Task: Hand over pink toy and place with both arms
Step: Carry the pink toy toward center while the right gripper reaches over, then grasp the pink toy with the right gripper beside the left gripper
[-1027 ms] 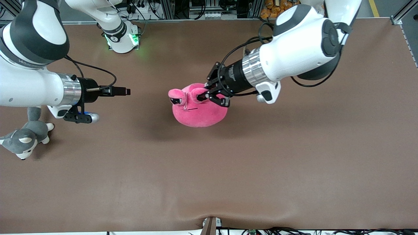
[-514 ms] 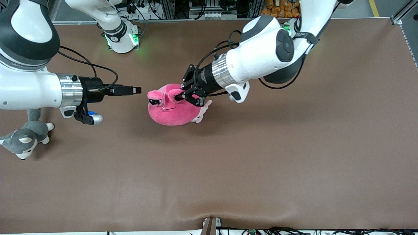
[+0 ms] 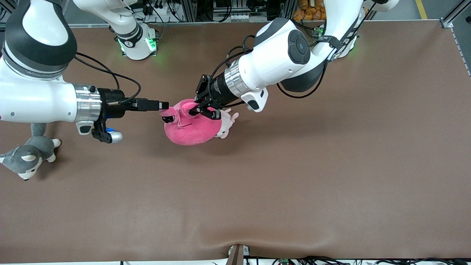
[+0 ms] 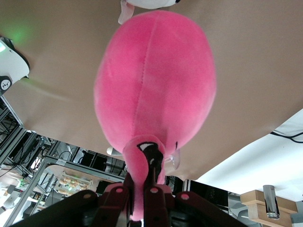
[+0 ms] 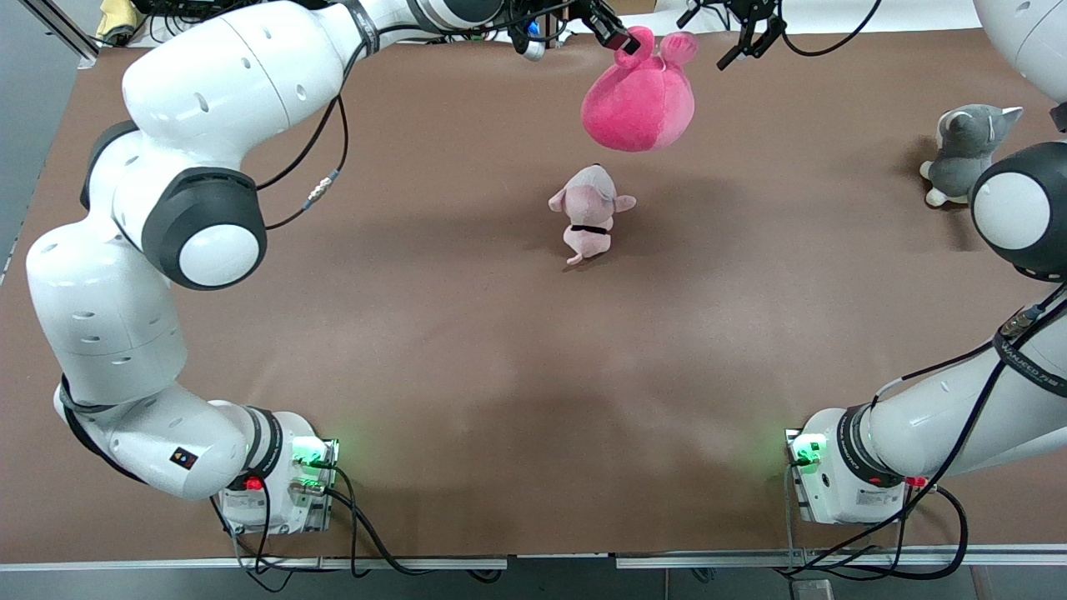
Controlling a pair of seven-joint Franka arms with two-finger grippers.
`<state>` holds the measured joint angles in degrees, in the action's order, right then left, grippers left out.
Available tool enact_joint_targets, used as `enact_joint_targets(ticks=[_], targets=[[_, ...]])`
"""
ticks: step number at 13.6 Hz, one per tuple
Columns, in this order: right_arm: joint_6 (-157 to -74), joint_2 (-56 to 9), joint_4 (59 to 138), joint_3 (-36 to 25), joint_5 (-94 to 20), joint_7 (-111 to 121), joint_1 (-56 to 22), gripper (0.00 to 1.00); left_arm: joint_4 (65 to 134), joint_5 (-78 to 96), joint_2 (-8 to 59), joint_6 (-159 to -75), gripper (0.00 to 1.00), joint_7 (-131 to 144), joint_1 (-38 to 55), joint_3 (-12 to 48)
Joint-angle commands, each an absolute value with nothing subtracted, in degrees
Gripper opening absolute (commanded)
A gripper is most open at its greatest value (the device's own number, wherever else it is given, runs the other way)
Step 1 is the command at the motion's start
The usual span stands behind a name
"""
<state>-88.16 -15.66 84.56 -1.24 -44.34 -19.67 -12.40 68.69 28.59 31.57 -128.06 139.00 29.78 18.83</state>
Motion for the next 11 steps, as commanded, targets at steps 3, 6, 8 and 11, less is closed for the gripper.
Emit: enact_joint_targets(ticks=[3, 6, 8, 11], targets=[[-88.77, -16.52, 84.11, -1.49, -45.35, -15.03, -13.18, 1.00, 68.29, 29.53, 30.68, -128.76, 0.00, 141.76, 31.99, 18.02], [-88.86, -16.52, 84.11, -1.49, -44.74, -14.94, -14.24, 1.00, 68.29, 29.62, 29.71, -128.76, 0.00, 143.00, 32.26, 18.37], [-88.68, -16.52, 84.29, -1.49, -44.74, -13.28, -14.24, 1.00, 68.29, 29.79, 29.62, -128.76, 0.00, 143.35, 32.08, 18.46], [-87.63, -16.52, 84.37, -1.49, -44.65, -13.10, -14.33, 1.00, 68.29, 29.88, 29.53, -128.76, 0.00, 144.23, 31.82, 18.46]])
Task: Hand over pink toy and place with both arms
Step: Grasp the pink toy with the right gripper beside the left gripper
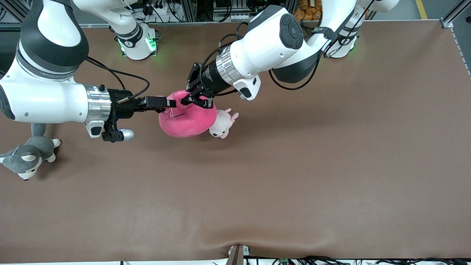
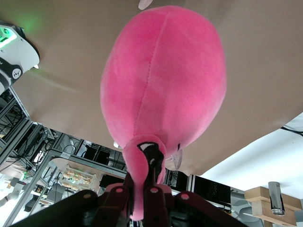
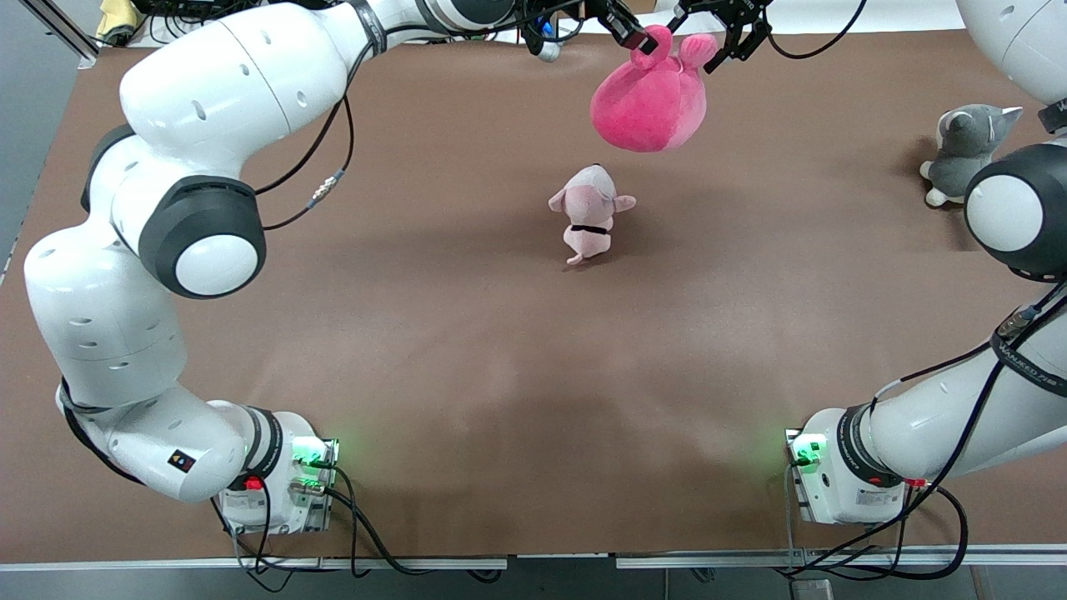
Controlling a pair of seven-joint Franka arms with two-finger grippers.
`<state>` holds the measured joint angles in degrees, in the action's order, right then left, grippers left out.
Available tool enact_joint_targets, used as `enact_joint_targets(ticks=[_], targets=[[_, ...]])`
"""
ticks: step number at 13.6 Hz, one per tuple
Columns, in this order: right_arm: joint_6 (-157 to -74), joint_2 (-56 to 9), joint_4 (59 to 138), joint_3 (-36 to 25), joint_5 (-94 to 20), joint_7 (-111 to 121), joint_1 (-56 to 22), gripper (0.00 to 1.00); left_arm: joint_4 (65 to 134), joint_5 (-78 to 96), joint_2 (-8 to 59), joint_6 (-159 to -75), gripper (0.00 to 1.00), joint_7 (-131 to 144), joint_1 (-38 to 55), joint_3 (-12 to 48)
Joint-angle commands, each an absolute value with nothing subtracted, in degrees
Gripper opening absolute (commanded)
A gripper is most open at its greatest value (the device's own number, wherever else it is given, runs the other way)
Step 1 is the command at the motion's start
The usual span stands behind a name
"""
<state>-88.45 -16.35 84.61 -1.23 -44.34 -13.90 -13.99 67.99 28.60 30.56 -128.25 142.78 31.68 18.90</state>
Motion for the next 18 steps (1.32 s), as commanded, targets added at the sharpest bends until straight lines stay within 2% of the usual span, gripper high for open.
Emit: enact_joint_targets(ticks=[1, 2, 3, 6, 7, 9, 12, 13, 14, 15, 18], targets=[[-86.84, -16.52, 84.37, -1.49, -44.65, -13.18, -14.33, 0.99, 68.29, 29.88, 29.62, -128.76, 0.00, 144.49, 31.82, 18.54], [-86.23, -16.52, 84.38, -1.49, -44.65, -13.18, -14.15, 0.93, 68.38, 29.97, 29.53, -128.76, 0.00, 144.58, 31.56, 18.54], [-85.79, -16.52, 84.38, -1.58, -44.65, -13.27, -14.15, 0.80, 68.38, 29.97, 29.44, -128.76, 0.00, 144.58, 31.38, 18.63], [-85.69, -16.52, 84.38, -1.49, -44.65, -13.62, -14.06, 0.28, 68.38, 30.06, 29.27, -128.76, 0.00, 144.40, 31.46, 18.54], [-85.69, -16.52, 84.38, -1.58, -44.65, -13.71, -13.98, 0.14, 68.38, 30.06, 29.27, -128.76, 0.00, 144.40, 31.38, 18.54], [-85.61, -16.52, 84.38, -1.58, -44.65, -13.71, -13.62, 0.02, 68.29, 29.97, 29.27, -128.76, 0.00, 144.41, 31.29, 18.54], [-85.61, -16.44, 84.29, -1.76, -44.47, -13.62, -13.18, 0.00, 68.38, 30.32, 29.09, -128.67, 0.00, 144.58, 30.94, 18.54], [-85.61, -16.44, 84.37, -1.84, -44.04, -13.62, -12.84, 0.00, 68.38, 30.84, 29.00, -128.67, 0.25, 144.58, 30.76, 18.37], [-85.52, -16.44, 84.37, -1.85, -42.64, -13.54, -12.14, 0.00, 68.38, 30.76, 28.83, -128.41, 0.86, 144.58, 30.41, 18.37], [-84.82, -16.26, 84.29, -1.85, -40.63, -13.54, -11.52, 0.00, 68.38, 30.85, 27.96, -128.15, 1.00, 144.41, 30.15, 18.02], [-82.01, -16.35, 84.37, -1.85, -37.45, -13.18, -8.28, 0.00, 68.38, 29.80, 26.20, -124.99, 1.00, 143.53, 27.16, 17.85]])
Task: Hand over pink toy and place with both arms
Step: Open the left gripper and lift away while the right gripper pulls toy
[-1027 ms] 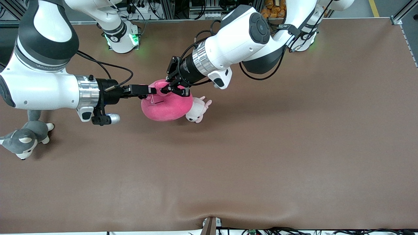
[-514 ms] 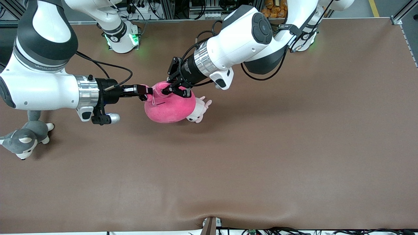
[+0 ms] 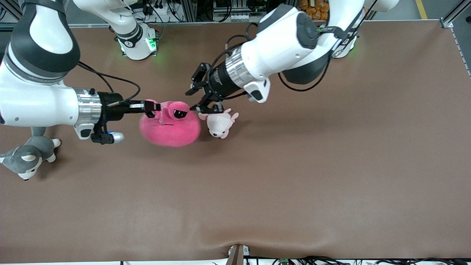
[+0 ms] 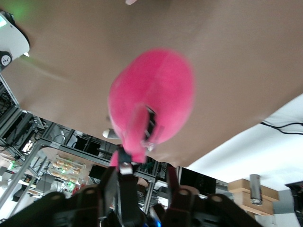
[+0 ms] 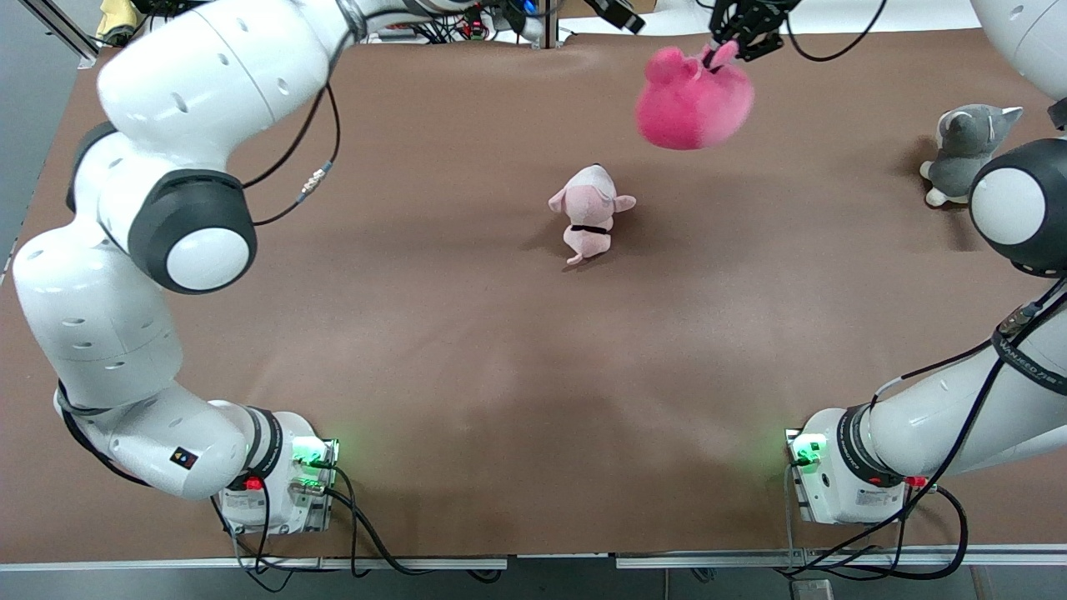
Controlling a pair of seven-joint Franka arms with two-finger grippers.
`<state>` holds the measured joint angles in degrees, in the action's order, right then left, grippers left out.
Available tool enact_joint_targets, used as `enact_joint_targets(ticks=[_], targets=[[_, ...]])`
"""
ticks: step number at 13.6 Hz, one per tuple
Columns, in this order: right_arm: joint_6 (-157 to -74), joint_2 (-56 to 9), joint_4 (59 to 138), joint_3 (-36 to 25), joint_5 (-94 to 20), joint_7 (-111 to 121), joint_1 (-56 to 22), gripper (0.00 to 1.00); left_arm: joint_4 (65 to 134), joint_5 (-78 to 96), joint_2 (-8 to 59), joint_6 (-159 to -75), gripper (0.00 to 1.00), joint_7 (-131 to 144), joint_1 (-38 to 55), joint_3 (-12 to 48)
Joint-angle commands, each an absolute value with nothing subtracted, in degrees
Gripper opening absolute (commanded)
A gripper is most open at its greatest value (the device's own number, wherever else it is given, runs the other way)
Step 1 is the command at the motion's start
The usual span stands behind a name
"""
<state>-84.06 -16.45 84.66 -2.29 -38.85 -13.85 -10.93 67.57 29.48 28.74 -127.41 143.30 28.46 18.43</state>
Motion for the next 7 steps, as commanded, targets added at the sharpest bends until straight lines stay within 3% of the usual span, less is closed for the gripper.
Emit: enact_joint_targets(ticks=[1, 7], targets=[[-81.04, -16.43, 84.55, -1.85, -36.22, -13.10, -6.87, 0.00, 68.38, 28.32, 24.97, -123.50, 1.00, 141.44, 26.64, 17.75], [-78.31, -19.59, 86.84, -1.85, -27.44, -9.34, 1.92, 0.00, 69.08, 16.53, 19.78, -113.40, 1.00, 127.13, 23.56, 17.75]])
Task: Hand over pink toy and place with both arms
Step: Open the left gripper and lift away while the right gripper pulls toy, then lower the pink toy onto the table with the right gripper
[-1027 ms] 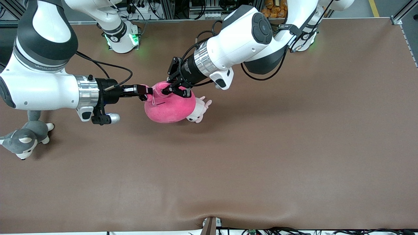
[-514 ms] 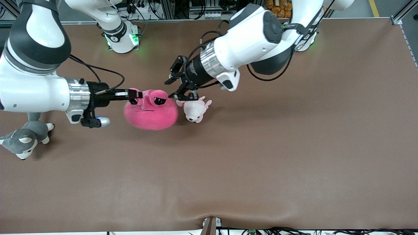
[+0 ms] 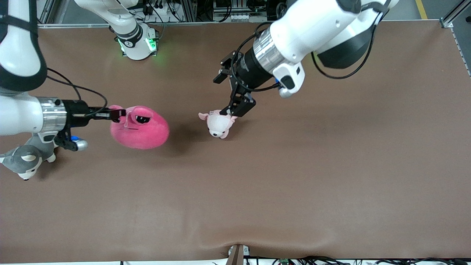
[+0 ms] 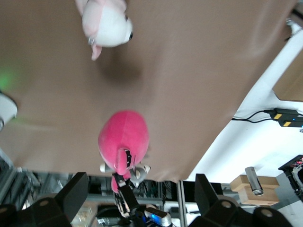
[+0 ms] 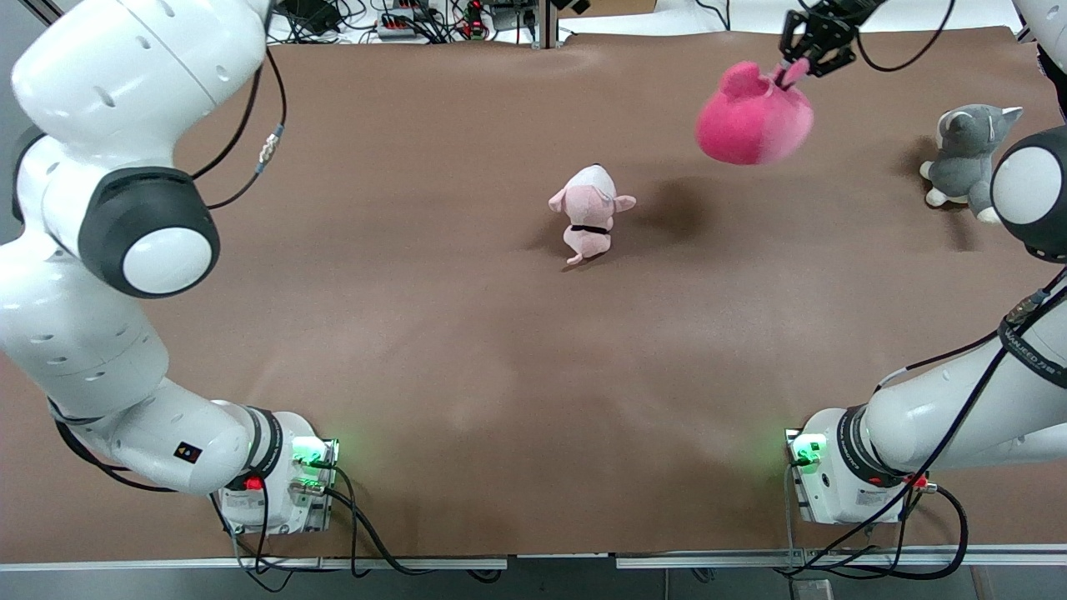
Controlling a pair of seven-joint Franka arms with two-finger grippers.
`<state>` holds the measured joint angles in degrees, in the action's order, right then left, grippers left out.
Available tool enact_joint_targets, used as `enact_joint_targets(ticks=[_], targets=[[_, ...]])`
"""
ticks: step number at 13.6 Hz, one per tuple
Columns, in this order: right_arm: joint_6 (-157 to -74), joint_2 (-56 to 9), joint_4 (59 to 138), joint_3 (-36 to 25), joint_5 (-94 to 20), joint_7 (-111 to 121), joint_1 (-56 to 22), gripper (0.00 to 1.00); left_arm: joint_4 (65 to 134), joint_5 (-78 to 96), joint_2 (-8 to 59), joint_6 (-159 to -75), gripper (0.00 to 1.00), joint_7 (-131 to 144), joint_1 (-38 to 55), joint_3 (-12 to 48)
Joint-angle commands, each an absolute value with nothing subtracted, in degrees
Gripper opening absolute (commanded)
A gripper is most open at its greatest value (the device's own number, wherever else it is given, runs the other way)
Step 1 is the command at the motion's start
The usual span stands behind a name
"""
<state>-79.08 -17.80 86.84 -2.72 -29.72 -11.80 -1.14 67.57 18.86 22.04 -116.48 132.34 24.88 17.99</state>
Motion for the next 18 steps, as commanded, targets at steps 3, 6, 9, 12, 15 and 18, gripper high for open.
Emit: enact_joint_targets(ticks=[3, 6, 9, 12, 15, 18], targets=[[-78.40, -22.58, 88.41, -1.85, -25.66, -2.65, 6.49, 0.00, 69.08, 16.44, 17.76, -105.50, 1.00, 112.90, 19.44, 17.67], [-78.40, -26.27, 88.51, -1.85, -25.58, -0.36, 9.75, 0.00, 69.08, 16.35, 16.70, -102.05, 1.00, 100.40, 13.73, 17.58], [-78.49, -28.47, 88.51, -1.85, -24.61, 0.00, 11.59, 0.00, 68.99, 12.15, 16.61, -96.17, 1.00, 89.69, 10.81, 17.58], [-78.31, -31.45, 88.24, -1.85, -24.61, 11.20, 14.76, 0.00, 68.99, 7.83, 16.08, -92.90, 1.00, 79.75, 8.62, 17.75], [-78.14, -32.87, 87.71, -1.76, -24.87, 14.50, 15.91, 0.00, 69.08, 7.73, 15.91, -89.41, 1.00, 72.10, 7.48, 17.32], [-77.00, -34.18, 87.10, -1.76, -25.05, 21.49, 16.43, 0.00, 69.17, 2.49, 16.08, -85.00, 1.00, 58.58, 6.33, 17.23]])
